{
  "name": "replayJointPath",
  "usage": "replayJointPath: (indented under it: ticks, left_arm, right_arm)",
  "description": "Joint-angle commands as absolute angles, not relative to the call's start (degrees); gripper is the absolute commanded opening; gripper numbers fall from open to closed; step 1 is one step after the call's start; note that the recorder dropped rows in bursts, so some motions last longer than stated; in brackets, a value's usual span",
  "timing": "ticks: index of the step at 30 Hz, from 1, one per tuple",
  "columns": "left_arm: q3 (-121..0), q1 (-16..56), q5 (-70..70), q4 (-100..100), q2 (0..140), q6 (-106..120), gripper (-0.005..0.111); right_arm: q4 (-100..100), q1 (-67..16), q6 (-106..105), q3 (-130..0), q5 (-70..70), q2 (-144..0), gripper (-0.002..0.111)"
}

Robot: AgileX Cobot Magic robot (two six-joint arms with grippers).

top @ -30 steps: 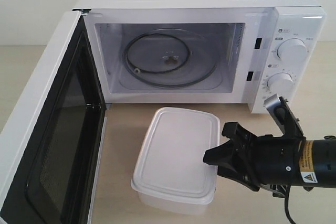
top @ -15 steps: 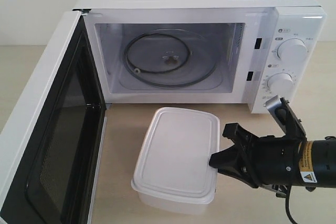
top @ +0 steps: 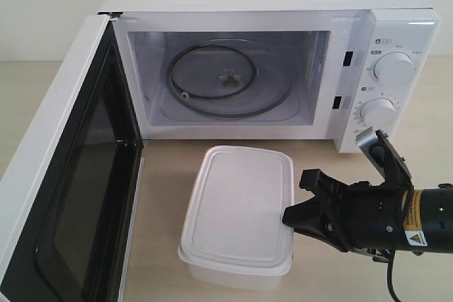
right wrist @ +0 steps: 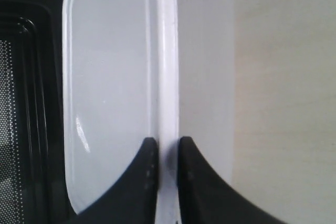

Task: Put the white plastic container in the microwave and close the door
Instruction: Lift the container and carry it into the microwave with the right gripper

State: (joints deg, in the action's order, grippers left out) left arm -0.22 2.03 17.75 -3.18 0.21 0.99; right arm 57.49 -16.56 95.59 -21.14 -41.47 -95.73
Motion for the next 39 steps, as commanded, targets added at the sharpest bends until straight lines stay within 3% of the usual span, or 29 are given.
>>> replayJointPath:
  ticks: [1, 22, 26, 33, 39]
  left_arm:
    - [0.00, 1.87, 17.61, -3.19, 0.00, 0.39, 0.004]
    - [0.00, 1.87, 17.61, -3.19, 0.00, 0.39, 0.004]
    - [0.00, 1.87, 17.61, -3.19, 0.00, 0.39, 0.004]
    - [0.00, 1.87, 17.61, -3.19, 0.00, 0.39, 0.004]
    - [0.00, 1.87, 17.61, -3.19, 0.00, 0.39, 0.004]
  right_arm:
    - [57.64, -16.66, 94.34, -21.32, -43.43, -95.67, 0.000]
    - [49.63, -19.68, 93.95, -21.32, -46.53, -89.80, 0.000]
    - [35.30, -26.64, 87.60, -21.32, -44.57, -89.80, 0.000]
    - [-14.98, -43.72, 63.81, -21.32, -44.59, -89.80, 0.000]
    - [-22.46, -44.67, 62.46, -24.81, -43.27, -89.90, 0.000]
